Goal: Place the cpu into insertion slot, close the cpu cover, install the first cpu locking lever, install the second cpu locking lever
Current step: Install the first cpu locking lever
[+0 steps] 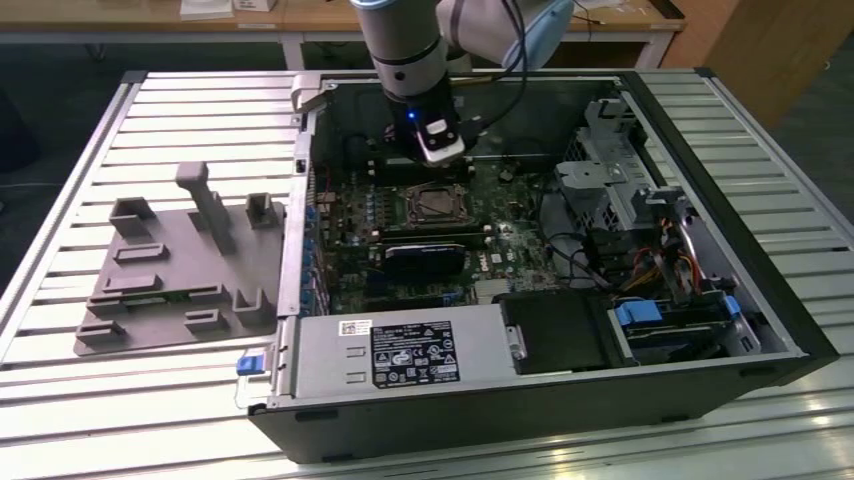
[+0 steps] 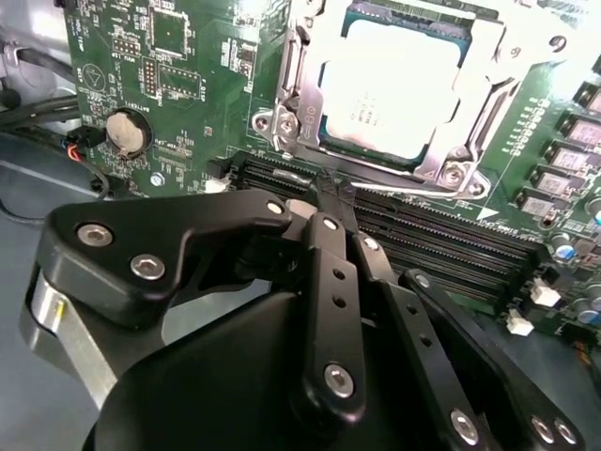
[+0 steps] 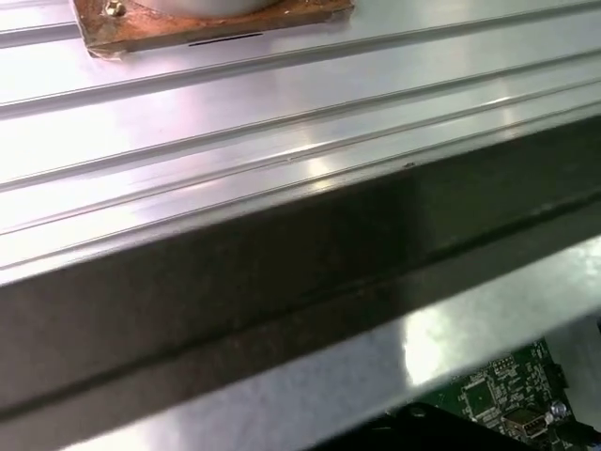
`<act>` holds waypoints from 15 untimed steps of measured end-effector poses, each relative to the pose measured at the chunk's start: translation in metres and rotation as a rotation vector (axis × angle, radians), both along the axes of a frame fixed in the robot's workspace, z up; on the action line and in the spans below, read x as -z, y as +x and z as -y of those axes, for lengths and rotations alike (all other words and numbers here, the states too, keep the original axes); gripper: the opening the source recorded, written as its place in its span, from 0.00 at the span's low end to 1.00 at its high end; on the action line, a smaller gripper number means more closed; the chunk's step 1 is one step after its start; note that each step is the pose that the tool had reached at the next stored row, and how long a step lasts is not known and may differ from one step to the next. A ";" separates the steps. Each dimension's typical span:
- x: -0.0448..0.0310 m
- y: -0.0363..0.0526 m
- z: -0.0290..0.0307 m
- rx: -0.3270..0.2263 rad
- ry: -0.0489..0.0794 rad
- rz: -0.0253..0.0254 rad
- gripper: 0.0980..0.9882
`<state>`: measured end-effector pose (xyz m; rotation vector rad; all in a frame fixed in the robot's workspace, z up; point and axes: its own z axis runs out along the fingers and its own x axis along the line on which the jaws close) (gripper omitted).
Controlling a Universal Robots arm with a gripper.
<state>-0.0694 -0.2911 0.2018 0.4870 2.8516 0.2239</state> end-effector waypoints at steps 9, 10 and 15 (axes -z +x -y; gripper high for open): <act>0.0042 0.0000 -0.0019 0.034 0.000 0.0002 0.00; 0.0048 0.0000 -0.0019 0.037 0.000 0.0003 0.00; 0.0077 0.0000 -0.0019 0.052 -0.002 0.0010 0.00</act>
